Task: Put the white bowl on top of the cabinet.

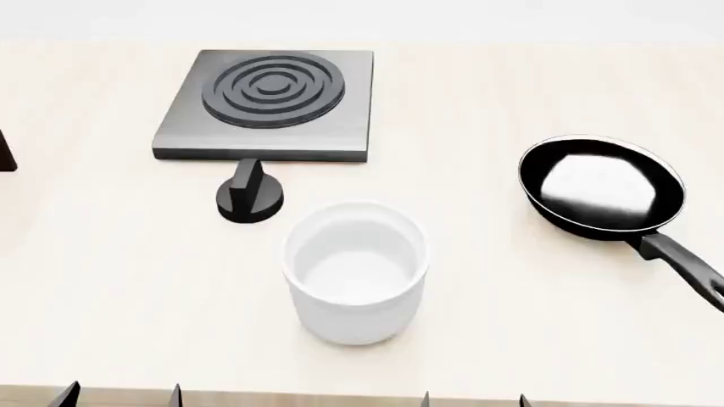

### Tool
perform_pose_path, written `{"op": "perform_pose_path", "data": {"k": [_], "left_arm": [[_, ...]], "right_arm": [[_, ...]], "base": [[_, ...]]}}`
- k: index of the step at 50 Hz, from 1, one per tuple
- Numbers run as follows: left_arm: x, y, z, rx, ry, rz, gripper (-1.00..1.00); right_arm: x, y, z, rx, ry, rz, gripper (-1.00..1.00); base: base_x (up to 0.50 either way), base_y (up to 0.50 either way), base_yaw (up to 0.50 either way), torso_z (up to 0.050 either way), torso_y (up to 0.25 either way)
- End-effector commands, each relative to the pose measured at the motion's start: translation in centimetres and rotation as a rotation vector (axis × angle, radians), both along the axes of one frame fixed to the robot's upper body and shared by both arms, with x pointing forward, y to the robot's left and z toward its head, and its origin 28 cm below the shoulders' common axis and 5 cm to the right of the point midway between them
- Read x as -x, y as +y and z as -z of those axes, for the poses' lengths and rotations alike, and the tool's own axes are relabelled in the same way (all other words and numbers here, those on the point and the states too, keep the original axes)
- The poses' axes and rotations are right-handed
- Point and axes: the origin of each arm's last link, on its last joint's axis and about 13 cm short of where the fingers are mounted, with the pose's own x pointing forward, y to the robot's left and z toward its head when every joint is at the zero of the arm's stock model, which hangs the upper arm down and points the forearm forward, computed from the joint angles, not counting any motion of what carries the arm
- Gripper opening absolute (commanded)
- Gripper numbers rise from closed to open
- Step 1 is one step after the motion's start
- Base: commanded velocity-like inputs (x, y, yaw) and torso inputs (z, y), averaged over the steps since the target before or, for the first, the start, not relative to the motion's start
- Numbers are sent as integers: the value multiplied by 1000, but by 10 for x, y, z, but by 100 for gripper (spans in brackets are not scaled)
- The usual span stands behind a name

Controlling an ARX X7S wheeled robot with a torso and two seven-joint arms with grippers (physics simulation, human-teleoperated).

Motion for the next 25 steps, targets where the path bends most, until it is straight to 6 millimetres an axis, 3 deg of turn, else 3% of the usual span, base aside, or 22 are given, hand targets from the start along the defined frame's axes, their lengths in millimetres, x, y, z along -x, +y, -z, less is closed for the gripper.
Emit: {"op": "perform_pose_path", "data": {"k": [1, 25], "left_arm": [[0, 0, 0, 5, 3, -2, 100], [-2, 2, 1, 2, 14, -16, 100]], "right_arm": [[0, 0, 0, 3, 3, -1, 100], [1, 3, 1, 18, 3, -8, 100]], "base": [[0, 0, 0, 0, 0], [0, 0, 0, 0, 0]]}}
